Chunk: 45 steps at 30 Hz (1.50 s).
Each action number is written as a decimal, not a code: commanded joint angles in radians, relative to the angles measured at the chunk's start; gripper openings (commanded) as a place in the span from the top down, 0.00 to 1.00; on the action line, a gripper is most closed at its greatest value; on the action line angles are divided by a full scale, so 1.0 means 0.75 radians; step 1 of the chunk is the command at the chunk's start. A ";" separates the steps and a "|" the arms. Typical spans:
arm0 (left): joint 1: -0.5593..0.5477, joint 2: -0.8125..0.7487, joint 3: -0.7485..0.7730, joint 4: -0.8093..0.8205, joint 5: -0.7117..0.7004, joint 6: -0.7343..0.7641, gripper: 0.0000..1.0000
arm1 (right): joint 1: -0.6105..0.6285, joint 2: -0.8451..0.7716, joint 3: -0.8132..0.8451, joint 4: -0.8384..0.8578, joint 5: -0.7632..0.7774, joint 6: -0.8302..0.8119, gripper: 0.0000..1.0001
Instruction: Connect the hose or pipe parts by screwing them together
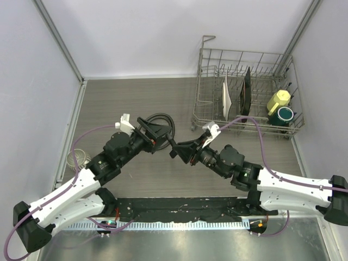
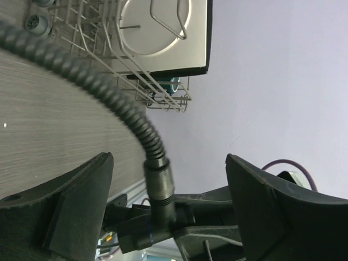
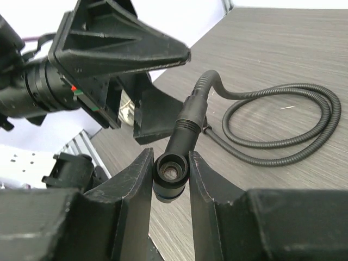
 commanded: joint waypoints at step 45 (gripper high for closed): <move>0.000 -0.002 0.124 -0.334 -0.041 -0.002 1.00 | 0.011 -0.041 0.400 -0.767 -0.134 -1.299 0.26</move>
